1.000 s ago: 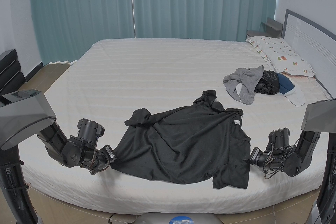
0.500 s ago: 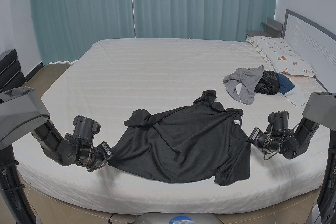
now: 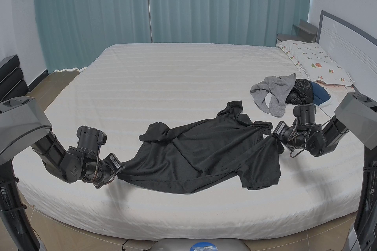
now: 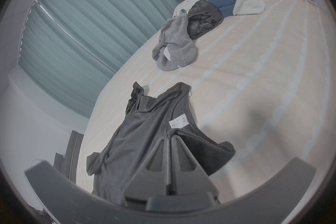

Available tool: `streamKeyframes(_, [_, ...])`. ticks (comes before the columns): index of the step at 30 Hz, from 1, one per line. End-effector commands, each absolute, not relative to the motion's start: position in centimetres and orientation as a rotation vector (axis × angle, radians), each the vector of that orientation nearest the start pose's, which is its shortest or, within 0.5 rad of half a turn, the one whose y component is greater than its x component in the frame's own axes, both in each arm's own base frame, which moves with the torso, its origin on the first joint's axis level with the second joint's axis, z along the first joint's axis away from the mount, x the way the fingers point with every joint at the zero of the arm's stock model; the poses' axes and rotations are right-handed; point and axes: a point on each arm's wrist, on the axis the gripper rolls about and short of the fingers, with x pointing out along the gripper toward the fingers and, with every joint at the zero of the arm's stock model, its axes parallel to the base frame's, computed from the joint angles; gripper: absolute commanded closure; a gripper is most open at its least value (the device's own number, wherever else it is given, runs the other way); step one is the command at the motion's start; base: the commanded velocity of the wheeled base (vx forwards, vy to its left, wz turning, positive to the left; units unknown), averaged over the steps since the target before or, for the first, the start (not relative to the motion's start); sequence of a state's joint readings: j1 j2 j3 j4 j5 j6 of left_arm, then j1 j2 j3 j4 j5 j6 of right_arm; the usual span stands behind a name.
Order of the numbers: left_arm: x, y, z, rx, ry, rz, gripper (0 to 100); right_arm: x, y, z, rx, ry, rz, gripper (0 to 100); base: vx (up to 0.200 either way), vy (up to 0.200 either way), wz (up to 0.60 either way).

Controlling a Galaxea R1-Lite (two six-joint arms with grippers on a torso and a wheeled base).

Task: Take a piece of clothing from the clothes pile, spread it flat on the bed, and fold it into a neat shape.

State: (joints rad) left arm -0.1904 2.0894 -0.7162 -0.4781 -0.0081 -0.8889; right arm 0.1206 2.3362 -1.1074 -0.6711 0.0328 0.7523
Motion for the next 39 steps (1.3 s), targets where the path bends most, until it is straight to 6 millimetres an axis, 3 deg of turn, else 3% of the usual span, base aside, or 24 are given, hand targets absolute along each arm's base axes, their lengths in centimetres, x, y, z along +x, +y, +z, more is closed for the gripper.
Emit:
streamKeyframes(1, [31.5,-6.0,2.1,-0.745,0.918,0.227,100,43.4,5.3,-0.3,0.686,0.615,-0.077,0,0.000,0.000,0.00])
streamKeyframes(5, [31.5,-6.0,1.9,-0.745,0.925,0.226,100,42.9,5.0,-0.4,0.678,0.620,-0.072,0,0.000,0.000,0.00])
streamKeyframes(12, [31.4,-6.0,2.0,-0.748,0.928,0.222,100,40.5,3.9,1.2,0.633,0.618,-0.038,0,0.000,0.000,0.00])
streamKeyframes(17, [31.4,-6.0,1.9,-0.748,0.929,0.223,100,37.3,3.3,1.9,0.606,0.690,0.045,0,0.000,0.000,0.00])
streamKeyframes(18, [31.4,-6.0,1.9,-0.748,0.929,0.224,100,35.9,3.3,1.8,0.591,0.732,0.091,0,0.000,0.000,0.00])
streamKeyframes(23, [31.4,-6.0,2.0,-0.748,0.928,0.222,100,33.4,3.2,0.6,0.533,0.805,0.172,0,0.000,0.000,0.00])
streamKeyframes(35, [31.4,-6.0,1.9,-0.746,0.929,0.222,100,33.0,4.0,-2.0,0.517,0.853,0.215,0,0.000,0.000,0.00])
streamKeyframes(36, [31.4,-6.0,1.9,-0.746,0.929,0.222,100,33.0,4.0,-2.1,0.518,0.856,0.216,100,0.000,0.000,0.00])
streamKeyframes(39, [31.4,-6.0,1.9,-0.746,0.931,0.223,100,33.0,4.0,-2.6,0.520,0.870,0.215,100,0.000,0.000,0.00])
